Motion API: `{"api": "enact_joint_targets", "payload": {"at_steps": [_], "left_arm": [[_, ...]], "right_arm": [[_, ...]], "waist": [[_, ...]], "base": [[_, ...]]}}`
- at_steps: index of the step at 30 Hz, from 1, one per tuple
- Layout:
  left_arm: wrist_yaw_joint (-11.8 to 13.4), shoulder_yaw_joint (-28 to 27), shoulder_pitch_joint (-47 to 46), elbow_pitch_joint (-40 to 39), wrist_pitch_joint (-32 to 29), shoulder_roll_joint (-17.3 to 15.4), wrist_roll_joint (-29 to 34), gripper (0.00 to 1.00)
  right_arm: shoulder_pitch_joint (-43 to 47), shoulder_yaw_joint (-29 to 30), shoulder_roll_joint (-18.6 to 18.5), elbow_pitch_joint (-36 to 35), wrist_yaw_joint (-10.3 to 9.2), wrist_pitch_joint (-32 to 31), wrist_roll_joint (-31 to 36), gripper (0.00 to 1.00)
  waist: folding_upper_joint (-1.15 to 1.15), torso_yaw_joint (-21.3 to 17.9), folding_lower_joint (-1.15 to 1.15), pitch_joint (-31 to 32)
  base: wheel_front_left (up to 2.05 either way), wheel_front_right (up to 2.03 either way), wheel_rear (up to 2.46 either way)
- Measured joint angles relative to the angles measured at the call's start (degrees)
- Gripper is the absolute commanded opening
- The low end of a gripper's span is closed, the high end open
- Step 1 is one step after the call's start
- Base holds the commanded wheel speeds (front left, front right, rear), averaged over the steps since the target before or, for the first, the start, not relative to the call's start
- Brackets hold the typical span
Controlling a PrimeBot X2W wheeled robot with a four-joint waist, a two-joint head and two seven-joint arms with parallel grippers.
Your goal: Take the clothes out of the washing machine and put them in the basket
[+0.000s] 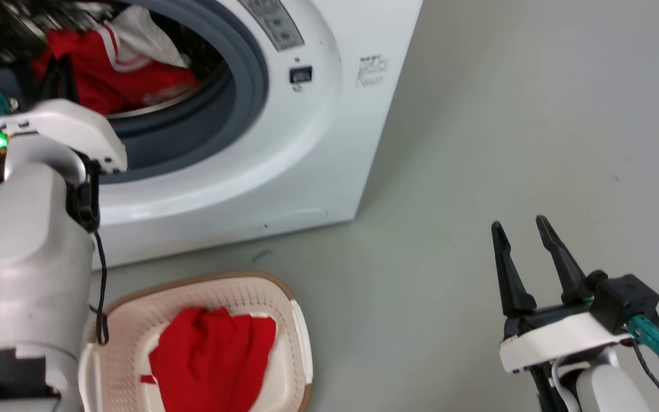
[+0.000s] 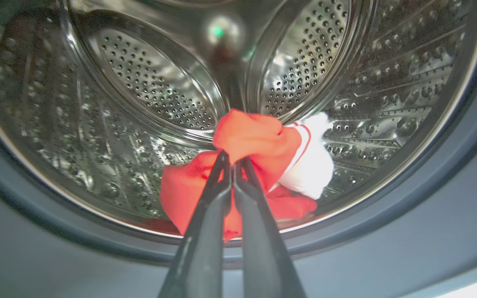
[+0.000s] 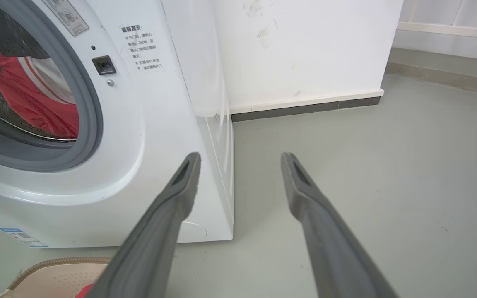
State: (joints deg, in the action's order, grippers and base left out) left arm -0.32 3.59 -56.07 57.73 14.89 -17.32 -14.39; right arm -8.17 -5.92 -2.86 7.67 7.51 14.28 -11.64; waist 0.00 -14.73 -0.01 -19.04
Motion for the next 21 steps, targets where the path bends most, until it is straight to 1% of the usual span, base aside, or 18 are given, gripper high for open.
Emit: {"api": "enact_joint_targets", "payload": {"at_steps": [3,7,9,19,21], "left_arm": [[-0.5,-0.7,4.1,-4.2,0.0,0.5,0.0,0.0],[-0.8,-0.9,9.1,-9.1,0.0,2.3,0.6,0.0],[-1.1,-1.9,12.1,-12.8,0.0,3.4,0.6,0.0],[-1.1,-2.7,21.8,-27.1,0.0,7.5,1.0,0.0],[-0.7,-2.5,24.0,-30.8,0.0,8.1,1.1,0.0]], "right_arm": [[1.6,0.8,0.0,-0.3,0.0,-0.8,0.4,1.0],[3.6,1.7,0.0,-1.3,-0.01,-1.8,0.8,1.0],[5.2,2.6,0.0,-2.2,0.0,-2.8,1.1,1.0],[8.9,4.0,0.0,-5.3,-0.01,-4.9,1.7,1.0],[9.8,4.2,0.0,-5.8,0.0,-5.3,1.6,1.0]], "waist": [[0.0,0.9,0.0,3.2],[0.0,2.2,0.0,7.0],[0.0,3.2,-0.01,9.5],[0.0,6.8,-0.01,15.1],[0.0,7.4,0.0,16.0]], "base": [[0.0,0.0,0.0],[0.0,0.0,0.0],[0.0,0.0,0.0],[0.0,0.0,0.0],[0.0,0.0,0.0]]}}
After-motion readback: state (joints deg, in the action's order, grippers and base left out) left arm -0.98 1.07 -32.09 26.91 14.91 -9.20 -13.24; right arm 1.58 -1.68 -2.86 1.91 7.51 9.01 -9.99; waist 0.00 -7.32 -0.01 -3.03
